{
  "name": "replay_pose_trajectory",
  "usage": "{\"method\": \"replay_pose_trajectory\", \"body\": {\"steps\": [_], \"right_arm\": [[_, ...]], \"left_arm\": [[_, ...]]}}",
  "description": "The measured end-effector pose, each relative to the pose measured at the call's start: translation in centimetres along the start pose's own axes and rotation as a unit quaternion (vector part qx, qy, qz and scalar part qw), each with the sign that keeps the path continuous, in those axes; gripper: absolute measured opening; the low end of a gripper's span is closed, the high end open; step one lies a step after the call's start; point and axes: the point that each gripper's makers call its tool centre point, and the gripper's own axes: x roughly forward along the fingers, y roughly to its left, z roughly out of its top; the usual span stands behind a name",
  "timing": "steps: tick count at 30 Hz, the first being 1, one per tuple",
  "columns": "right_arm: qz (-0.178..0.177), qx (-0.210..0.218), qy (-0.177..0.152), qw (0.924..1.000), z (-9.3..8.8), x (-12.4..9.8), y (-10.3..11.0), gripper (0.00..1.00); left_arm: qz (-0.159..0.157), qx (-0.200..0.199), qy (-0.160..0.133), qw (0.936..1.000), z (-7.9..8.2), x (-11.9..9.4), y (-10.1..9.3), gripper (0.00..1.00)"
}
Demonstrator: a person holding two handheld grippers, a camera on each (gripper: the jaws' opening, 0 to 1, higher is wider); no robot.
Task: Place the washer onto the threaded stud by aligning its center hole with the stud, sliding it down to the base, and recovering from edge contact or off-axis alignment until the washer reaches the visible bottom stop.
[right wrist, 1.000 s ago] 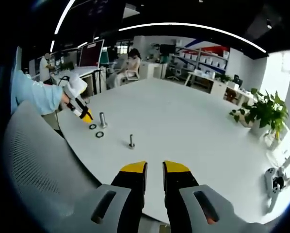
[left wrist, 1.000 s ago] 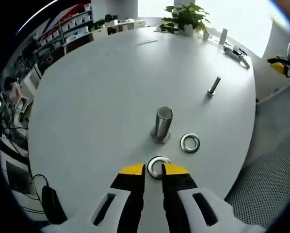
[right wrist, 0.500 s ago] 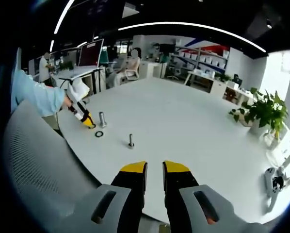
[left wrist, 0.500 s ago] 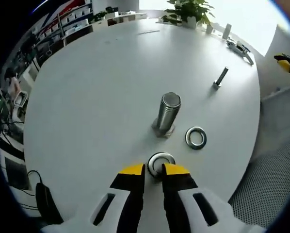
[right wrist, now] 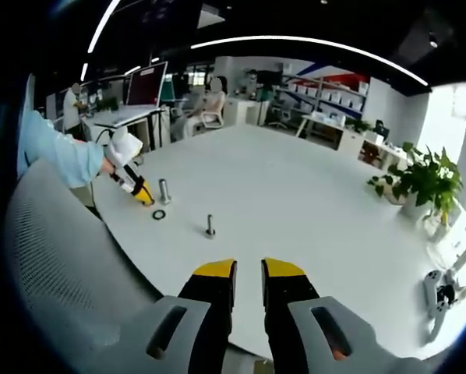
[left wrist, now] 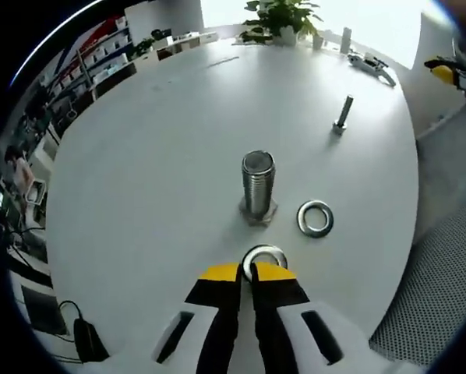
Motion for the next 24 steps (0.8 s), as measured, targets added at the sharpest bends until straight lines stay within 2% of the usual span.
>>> {"method": "replay_pose_trajectory", "body": {"steps": [7,14,24], "right_arm": [[-0.001,-0.003,0.0,1.0,0.0,0.0,0.0,0.15],[-0.001,-0.002,-0.003,1.0,0.1,0.0,-0.1,0.15],[0.0,-0.004,-0.001,1.0,0.0,0.0,-0.1,0.15]], "left_arm": [[0.003,-0.007,0.011,0.9999,0.0,0.0,0.1,0.03],[0.011,-0.019,0.002,0.9998,0.2,-0.7,0.7,0.02],[0.019,-0.022,-0.019,0.9994,2.0,-2.2,0.9,0.02]]}}
